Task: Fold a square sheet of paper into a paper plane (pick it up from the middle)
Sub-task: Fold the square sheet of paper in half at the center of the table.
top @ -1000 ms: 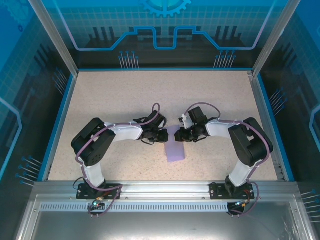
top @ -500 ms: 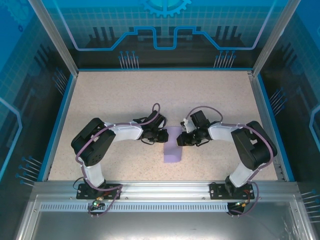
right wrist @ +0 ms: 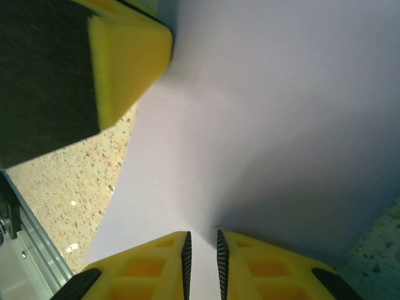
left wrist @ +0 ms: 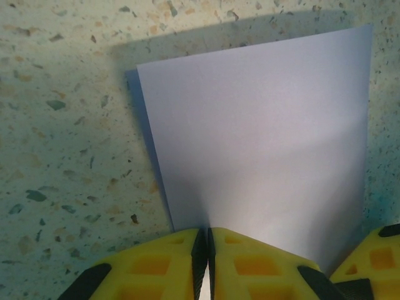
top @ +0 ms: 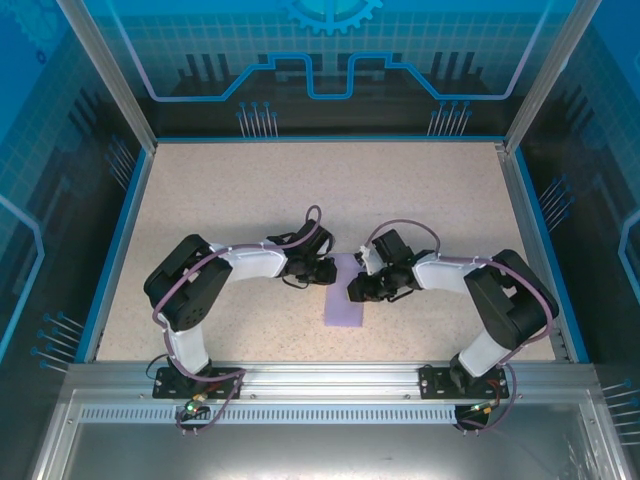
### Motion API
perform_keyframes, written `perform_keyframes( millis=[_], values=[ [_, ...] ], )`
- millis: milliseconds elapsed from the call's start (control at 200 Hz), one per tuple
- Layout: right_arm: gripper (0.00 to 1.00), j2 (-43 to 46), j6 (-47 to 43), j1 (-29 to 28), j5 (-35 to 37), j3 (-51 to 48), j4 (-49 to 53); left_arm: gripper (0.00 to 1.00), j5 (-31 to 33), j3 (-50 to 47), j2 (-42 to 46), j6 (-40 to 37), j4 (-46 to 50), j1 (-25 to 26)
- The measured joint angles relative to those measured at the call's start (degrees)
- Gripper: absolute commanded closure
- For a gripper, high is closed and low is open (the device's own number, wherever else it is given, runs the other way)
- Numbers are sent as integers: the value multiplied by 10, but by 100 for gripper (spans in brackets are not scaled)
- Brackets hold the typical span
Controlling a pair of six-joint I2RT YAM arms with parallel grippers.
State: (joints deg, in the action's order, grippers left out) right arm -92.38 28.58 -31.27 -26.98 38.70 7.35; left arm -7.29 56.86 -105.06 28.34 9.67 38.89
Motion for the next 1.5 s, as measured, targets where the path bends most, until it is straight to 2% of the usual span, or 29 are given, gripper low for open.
perform_keyframes(
  millis=[475,870,1045,1220,1501],
  values=[
    [79,43,10,-5,11,-56,-33,84,-13,0,-2,-5,0,-7],
    [79,141,50,-39,46,-81,39,84,-24,0,-3,-15,-1,-11],
    [79,123,64,-55,52,-53,17,84,-26,0,-3,-16,-1,-12],
    [79,80,75,-66,51,-64,-11,84,-26,0,-3,-16,-1,-12],
    [79,94,81,-78,52,-98,-45,84,-26,0,-3,-17,-3,-13]
  ],
)
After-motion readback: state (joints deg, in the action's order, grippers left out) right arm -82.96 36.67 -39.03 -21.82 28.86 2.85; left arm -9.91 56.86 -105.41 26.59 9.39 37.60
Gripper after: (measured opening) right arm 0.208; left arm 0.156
